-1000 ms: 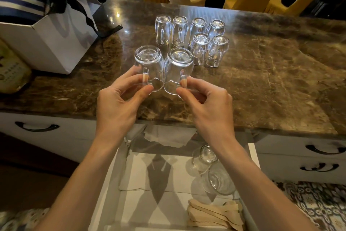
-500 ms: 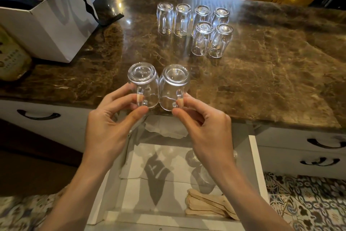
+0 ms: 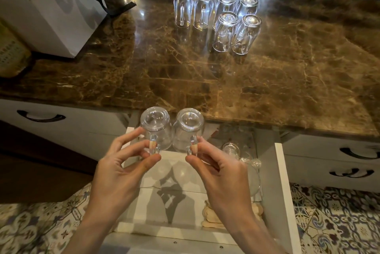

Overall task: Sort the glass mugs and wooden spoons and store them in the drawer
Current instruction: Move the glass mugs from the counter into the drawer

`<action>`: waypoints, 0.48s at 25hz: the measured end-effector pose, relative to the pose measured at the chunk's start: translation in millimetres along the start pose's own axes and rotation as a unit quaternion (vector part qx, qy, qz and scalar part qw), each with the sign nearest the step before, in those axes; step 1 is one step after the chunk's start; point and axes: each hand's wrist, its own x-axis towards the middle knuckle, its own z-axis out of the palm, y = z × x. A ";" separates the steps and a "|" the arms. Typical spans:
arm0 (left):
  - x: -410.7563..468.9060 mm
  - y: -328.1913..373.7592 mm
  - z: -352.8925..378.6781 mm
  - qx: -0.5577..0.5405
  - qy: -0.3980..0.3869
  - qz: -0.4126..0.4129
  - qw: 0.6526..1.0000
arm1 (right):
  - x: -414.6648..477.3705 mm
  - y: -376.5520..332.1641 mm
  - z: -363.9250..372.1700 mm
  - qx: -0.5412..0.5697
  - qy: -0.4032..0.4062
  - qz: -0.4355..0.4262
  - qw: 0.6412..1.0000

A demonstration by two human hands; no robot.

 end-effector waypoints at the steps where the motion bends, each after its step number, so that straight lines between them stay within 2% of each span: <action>1: -3.0 -6.0 0.6 -0.001 -0.005 -0.010 1.000 | -4.7 5.4 1.0 -0.003 -0.003 0.007 1.000; 12: 12.6 -59.7 26.3 0.067 -0.050 -0.082 0.993 | -12.6 70.9 25.3 -0.050 -0.036 0.175 0.983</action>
